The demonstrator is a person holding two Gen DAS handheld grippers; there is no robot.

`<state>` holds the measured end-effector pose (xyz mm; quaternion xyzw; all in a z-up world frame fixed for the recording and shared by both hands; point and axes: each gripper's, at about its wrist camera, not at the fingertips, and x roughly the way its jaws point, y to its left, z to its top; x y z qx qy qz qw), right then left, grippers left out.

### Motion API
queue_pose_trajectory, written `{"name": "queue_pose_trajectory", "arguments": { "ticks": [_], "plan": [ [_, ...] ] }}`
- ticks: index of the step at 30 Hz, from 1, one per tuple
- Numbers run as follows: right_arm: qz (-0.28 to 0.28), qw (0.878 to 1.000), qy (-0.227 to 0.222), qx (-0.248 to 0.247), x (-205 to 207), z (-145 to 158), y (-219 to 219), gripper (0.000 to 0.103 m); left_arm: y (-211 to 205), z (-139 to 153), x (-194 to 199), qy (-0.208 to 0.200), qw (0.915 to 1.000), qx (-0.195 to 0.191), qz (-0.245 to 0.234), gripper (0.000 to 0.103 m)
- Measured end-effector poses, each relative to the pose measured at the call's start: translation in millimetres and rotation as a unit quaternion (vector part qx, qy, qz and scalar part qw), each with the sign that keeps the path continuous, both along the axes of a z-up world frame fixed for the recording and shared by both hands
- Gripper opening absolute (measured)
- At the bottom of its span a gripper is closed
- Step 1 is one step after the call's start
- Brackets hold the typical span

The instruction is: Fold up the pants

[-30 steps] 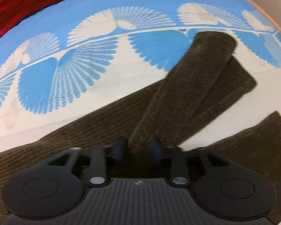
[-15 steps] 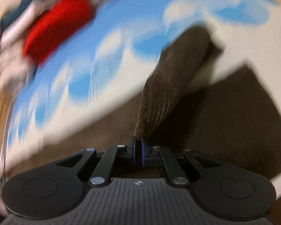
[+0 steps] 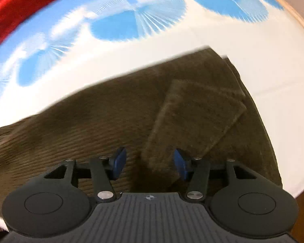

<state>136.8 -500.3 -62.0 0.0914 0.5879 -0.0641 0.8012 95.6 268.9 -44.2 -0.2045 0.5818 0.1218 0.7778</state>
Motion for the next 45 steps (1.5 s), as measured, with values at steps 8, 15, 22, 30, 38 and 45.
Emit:
{"name": "queue_pose_trajectory", "arguments": {
  "ticks": [8, 15, 22, 30, 38, 45],
  "plan": [
    [-0.036, 0.998, 0.026, -0.049, 7, -10, -12, 0.049, -2, -5, 10, 0.014, 0.9997, 0.020, -0.003, 0.029],
    [-0.129, 0.983, -0.108, 0.071, -21, 52, -47, 0.007, -3, 27, 12, -0.061, 0.9978, 0.023, 0.016, 0.011],
    [-0.127, 0.949, -0.270, 0.100, -78, 119, -72, 0.006, -8, 77, -14, -0.177, 0.9840, 0.020, 0.011, 0.011],
    [-0.193, 0.972, -0.037, 0.126, -110, 40, -115, 0.006, -9, 22, -25, -0.015, 0.9946, 0.020, -0.100, 0.011],
    [-0.194, 0.968, -0.097, 0.128, -127, 81, -109, 0.006, -7, 25, -34, -0.030, 0.9924, 0.016, -0.118, 0.011],
    [-0.187, 0.979, -0.022, 0.085, -120, 50, -106, 0.009, -23, 12, -37, 0.014, 0.9789, 0.071, -0.191, 0.040]
  ]
}}
